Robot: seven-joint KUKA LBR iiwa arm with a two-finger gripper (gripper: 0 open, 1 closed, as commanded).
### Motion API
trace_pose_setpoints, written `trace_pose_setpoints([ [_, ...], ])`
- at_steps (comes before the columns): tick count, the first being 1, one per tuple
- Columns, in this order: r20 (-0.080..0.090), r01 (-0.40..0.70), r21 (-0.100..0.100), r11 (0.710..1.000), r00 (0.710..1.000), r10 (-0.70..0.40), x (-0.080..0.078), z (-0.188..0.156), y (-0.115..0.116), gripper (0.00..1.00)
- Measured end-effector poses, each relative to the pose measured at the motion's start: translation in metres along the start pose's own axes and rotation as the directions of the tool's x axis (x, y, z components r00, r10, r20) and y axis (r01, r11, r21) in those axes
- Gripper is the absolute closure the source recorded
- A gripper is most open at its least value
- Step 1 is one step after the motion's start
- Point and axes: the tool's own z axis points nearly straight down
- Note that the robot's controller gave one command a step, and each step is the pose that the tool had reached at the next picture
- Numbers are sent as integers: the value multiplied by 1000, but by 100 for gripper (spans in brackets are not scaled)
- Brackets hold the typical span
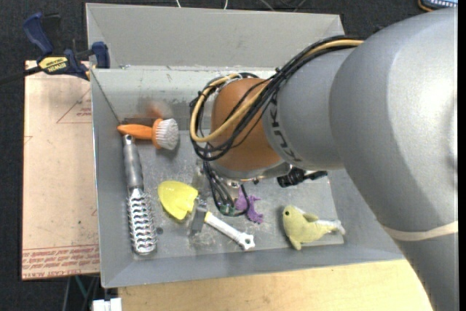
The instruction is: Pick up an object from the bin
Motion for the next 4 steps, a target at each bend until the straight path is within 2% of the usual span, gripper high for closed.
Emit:
trace_pose_setpoints([
  [1, 7, 49, 3, 999, 999, -49, -14, -24, -100, 0],
  [2, -6, -142, -1, 990, 990, 142, 35, -19, -7, 0],
  [3, 7, 31, 1, 1000, 999, -31, 43, 12, 23, 0],
  [4, -7, -318, -2, 948, 948, 318, 61, 12, 34, 100],
])
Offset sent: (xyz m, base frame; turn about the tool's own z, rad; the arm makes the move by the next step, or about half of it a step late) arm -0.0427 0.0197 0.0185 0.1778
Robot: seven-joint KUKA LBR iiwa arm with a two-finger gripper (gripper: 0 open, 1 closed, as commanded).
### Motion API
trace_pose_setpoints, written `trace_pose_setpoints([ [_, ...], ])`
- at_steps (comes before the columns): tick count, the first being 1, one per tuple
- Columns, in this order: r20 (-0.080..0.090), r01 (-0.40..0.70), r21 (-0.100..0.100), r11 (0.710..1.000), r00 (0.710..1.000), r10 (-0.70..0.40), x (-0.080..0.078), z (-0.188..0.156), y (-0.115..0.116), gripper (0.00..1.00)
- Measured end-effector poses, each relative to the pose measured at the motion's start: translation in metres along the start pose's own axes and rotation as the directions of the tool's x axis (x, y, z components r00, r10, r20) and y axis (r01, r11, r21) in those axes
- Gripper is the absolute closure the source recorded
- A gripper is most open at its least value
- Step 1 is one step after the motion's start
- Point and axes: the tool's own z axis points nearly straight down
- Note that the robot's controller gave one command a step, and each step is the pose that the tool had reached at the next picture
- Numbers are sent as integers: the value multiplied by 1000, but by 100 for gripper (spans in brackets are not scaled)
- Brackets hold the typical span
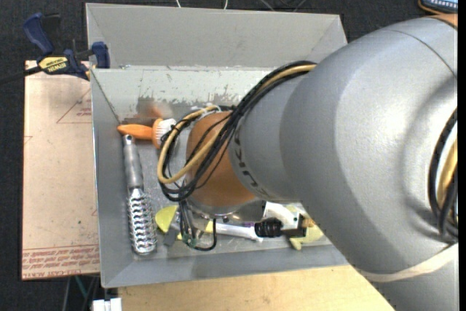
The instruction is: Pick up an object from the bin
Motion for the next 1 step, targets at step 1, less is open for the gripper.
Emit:
trace_pose_setpoints([
  [1, 0, -1, 0, 1000, 1000, 1, 0, 0, 0, 100],
])
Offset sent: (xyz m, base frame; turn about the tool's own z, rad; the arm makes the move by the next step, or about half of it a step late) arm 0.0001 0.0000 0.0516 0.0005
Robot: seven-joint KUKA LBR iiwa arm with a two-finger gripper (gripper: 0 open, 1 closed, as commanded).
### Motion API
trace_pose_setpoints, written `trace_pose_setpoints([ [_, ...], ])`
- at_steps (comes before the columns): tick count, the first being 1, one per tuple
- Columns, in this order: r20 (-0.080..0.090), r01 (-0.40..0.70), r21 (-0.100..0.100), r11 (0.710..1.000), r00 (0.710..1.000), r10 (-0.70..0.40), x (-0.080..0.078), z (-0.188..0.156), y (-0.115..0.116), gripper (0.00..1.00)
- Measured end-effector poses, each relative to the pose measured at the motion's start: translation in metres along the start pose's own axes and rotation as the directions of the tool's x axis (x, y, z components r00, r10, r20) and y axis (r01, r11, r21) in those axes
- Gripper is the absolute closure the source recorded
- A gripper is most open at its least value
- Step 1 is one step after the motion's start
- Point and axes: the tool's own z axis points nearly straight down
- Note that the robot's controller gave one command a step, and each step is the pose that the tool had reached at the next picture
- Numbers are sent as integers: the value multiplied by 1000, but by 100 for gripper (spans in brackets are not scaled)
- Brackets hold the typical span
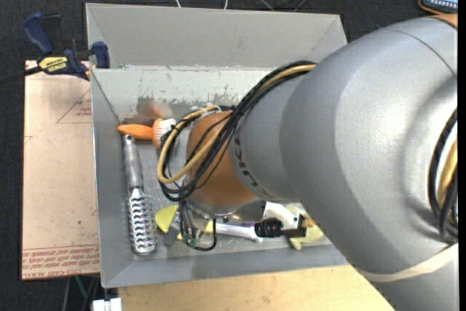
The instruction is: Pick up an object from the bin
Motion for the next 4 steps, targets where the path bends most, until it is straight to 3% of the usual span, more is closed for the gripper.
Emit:
trace_pose_setpoints([
  [2, -2, 3, 2, 1000, 1000, -3, 1, -40, 0, 100],
  [3, -1, 7, 0, 1000, 1000, -7, 1, -109, 1, 100],
  [4, -3, 6, 4, 1000, 1000, -6, 1, -99, 0, 100],
])
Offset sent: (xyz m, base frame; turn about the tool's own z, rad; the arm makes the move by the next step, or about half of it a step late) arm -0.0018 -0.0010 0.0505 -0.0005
